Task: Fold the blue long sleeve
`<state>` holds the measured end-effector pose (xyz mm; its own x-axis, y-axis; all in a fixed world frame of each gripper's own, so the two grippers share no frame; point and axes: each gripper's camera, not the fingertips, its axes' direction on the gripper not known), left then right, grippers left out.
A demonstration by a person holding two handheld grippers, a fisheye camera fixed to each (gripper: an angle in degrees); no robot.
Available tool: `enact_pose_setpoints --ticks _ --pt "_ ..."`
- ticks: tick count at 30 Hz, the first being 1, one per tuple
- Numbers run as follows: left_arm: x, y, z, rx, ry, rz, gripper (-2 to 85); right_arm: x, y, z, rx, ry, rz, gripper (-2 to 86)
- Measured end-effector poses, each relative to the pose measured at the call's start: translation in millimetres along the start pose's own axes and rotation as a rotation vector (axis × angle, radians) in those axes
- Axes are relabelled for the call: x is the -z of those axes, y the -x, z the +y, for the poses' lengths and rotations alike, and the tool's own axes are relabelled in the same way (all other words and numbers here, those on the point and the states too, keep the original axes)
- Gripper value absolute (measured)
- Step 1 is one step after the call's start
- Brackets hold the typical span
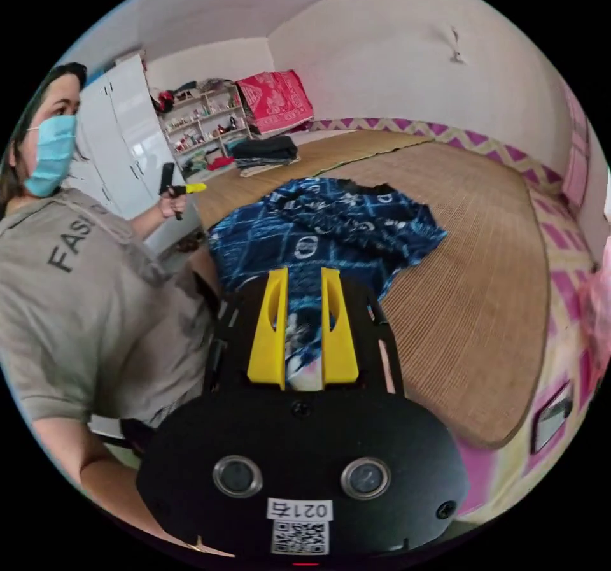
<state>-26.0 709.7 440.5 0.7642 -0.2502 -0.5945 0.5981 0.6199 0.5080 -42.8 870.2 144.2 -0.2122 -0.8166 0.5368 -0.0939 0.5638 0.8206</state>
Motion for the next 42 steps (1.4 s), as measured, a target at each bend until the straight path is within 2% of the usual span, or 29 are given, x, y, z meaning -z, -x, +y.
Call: enact_pose_setpoints --ticks 2,5,7,12,16,18,22,31,34,36,39,42 --pt "-40.5 44.5 -30.4 0.114 0.034 -0.047 9.2 -31.9 -26.7 -48.3 -0.018 0.021 0.112 8.5" --pt "-116.5 140.9 -69.1 0.301 0.164 -0.081 10.4 -83.6 -102.7 -113.2 -0.141 0.031 0.129 10.1" --pt "-155.4 191.2 -85.7 0.346 0.228 -0.131 11.6 -131.7 -171.3 -149.5 -0.226 0.098 0.102 11.6" --pt "-233.1 311.3 -99.5 0.457 0.324 -0.206 13.0 -215.4 -277.9 -178.4 -0.354 0.278 0.035 13.1" --pt "-264.3 350.3 -80.3 0.459 0.388 -0.198 10.1 -263.7 -336.3 -164.4 -0.455 0.349 -0.041 12.1" --pt "-275.2 366.4 -63.0 0.471 0.393 -0.205 8.2 -272.2 -347.6 -158.5 -0.458 0.308 -0.093 11.6" --pt "-285.0 391.1 -44.3 0.501 0.393 -0.157 7.6 -304.9 -355.2 -144.8 -0.428 0.32 -0.33 10.8" --pt "-283.0 403.4 5.4 0.474 0.348 -0.257 10.0 -306.2 -377.1 -108.3 -0.533 0.23 -0.198 8.6" --pt "-295.0 420.7 27.0 0.5 0.342 -0.214 9.1 -313.5 -389.9 -89.2 -0.585 0.249 -0.186 9.1" --pt "-310.8 437.4 41.1 0.537 0.334 -0.107 8.5 -321.4 -393.7 -78.5 -0.602 0.236 -0.206 9.0" --pt "-337.2 453.4 53.4 0.556 0.36 -0.031 5.6 -342.1 -391.7 -71.8 -0.589 0.253 -0.348 8.7" --pt "-345.1 466.4 62.8 0.581 0.34 -0.036 0.8 -343.6 -391.3 -66.3 -0.609 0.225 -0.276 5.9"
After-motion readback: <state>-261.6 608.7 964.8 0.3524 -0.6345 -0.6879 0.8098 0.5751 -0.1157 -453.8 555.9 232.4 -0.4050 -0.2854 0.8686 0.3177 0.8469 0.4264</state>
